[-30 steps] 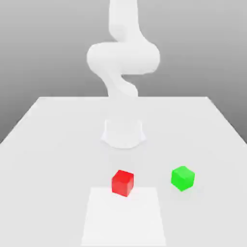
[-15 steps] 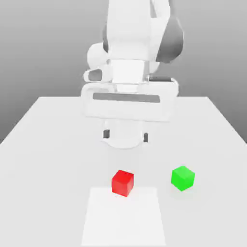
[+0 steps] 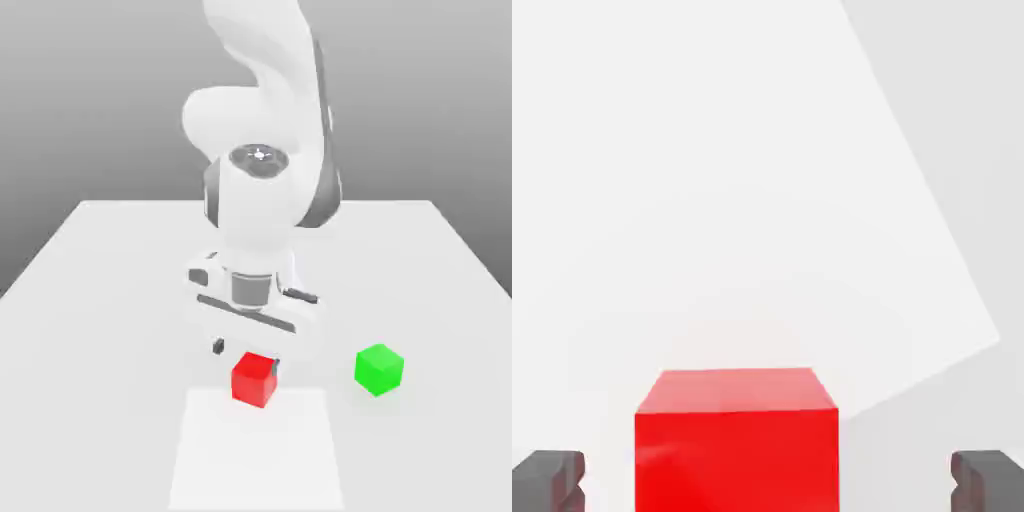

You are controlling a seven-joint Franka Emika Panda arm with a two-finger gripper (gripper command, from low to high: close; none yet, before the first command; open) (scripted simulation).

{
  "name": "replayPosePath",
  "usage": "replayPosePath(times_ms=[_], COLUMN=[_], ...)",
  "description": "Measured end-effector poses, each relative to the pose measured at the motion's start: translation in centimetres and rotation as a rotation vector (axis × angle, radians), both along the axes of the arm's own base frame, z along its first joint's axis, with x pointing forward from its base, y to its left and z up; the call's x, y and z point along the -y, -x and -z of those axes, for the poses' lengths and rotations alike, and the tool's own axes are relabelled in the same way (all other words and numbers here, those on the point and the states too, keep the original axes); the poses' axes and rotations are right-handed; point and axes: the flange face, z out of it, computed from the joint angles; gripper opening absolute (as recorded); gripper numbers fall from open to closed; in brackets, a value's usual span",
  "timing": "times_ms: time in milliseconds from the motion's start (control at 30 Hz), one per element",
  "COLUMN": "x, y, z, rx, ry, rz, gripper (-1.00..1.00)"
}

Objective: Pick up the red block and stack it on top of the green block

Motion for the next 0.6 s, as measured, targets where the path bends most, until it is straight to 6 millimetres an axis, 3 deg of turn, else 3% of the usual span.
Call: replayPosePath(times_ms=[433,467,600], x=[-0.4,-0.5,-0.5], y=[0.9,1.0,1.0], z=[3.3,3.5,3.5], rx=[0.015,0.016,0.017], ry=[-0.046,-0.054,-0.055], rz=[-0.008,-0.008,-0.008], gripper=[0.0,-1.0,-1.0])
